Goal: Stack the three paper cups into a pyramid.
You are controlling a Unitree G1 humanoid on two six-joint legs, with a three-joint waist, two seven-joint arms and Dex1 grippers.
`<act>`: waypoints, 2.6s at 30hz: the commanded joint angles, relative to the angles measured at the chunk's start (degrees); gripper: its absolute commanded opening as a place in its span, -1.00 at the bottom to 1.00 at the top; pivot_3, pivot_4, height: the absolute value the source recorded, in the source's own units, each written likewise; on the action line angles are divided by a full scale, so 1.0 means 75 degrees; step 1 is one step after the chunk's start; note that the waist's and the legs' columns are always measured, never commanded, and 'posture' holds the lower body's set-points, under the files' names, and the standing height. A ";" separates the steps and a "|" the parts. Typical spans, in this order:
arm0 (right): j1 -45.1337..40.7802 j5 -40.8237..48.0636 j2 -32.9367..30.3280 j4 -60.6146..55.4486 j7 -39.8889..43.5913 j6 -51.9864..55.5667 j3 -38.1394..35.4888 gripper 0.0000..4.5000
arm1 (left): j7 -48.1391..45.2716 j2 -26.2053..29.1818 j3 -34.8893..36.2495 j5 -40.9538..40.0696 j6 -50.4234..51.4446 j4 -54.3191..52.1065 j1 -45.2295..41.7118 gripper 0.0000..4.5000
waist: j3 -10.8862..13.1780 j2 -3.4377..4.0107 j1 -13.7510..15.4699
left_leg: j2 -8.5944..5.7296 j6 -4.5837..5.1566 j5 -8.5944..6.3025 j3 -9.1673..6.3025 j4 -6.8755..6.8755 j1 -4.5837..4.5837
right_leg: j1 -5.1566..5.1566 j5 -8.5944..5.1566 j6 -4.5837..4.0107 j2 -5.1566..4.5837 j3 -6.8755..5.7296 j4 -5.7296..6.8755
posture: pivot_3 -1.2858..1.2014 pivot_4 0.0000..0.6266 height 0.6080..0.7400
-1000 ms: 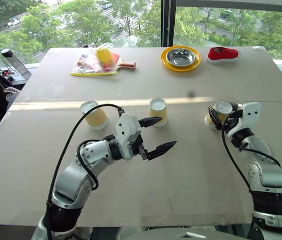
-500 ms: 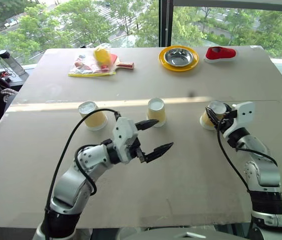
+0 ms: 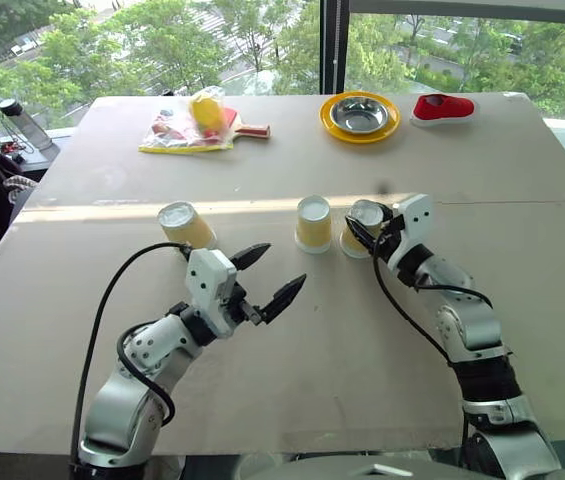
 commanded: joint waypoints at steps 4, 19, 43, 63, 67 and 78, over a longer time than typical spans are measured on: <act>-0.0051 -0.0108 0.0092 -0.0040 0.0173 -0.0076 0.0213 -0.02 | 0.0149 -0.0043 0.0173 -0.0052 -0.0137 -0.0370 0.0067 1.00 | -0.0001 -0.0002 0.0001 | 0.0000 0.0000 0.0000 0.0001 0.0001 0.0000 | 0.0000 0.0000 0.0000 0.0000 0.0002 -0.0001 | 0.03 -0.52 1.00; 0.0060 -0.0123 0.0213 -0.0276 0.0245 0.0123 0.0347 -0.02 | 0.0131 -0.0003 0.0124 -0.0005 -0.0221 -0.0273 0.0077 1.00 | -0.0001 -0.0002 -0.0001 | 0.0000 0.0000 0.0000 0.0001 0.0000 0.0001 | 0.0001 0.0000 0.0000 0.0001 0.0002 -0.0001 | 0.03 -0.52 1.00; 0.1447 0.0404 -0.0958 -0.1635 0.0919 0.0736 -0.0125 0.98 | 0.0271 -0.0369 0.0247 0.0195 -0.1073 -0.0371 0.1457 1.00 | 0.0000 0.0000 0.0050 | 0.0000 0.0000 -0.0001 -0.0001 -0.0007 -0.0002 | 0.0002 0.0000 0.0000 -0.0003 0.0002 -0.0010 | 0.03 -0.52 1.00; 0.3076 0.3541 -0.2656 -0.3713 0.4359 -0.0111 -0.1083 0.98 | 0.2138 -0.0749 0.2009 0.1417 -0.1790 0.2311 -0.0345 1.00 | 0.0005 -0.0041 0.0231 | 0.0000 0.0002 -0.0003 -0.0015 0.0007 0.0005 | 0.0028 0.0001 0.0000 -0.0008 -0.0020 -0.0017 | 0.03 -0.52 1.00; 0.3097 0.3363 -0.2657 -0.3714 0.4250 -0.0231 -0.1052 0.98 | 0.1982 -0.0589 0.1797 0.1487 -0.1604 0.2479 -0.0787 1.00 | 0.0005 -0.0042 0.0238 | 0.0000 0.0004 -0.0004 -0.0019 0.0006 0.0000 | 0.0026 0.0001 0.0000 -0.0009 -0.0022 -0.0023 | 0.03 -0.52 1.00; 0.3183 0.3333 -0.2616 -0.3776 0.4041 -0.0399 -0.1051 0.98 | 0.2323 -0.0635 0.1955 0.1594 -0.1484 0.3080 -0.1600 1.00 | 0.0005 -0.0044 0.0231 | 0.0000 0.0004 -0.0004 -0.0019 0.0007 0.0002 | 0.0025 0.0001 0.0000 -0.0008 -0.0022 -0.0017 | 0.03 -0.52 1.00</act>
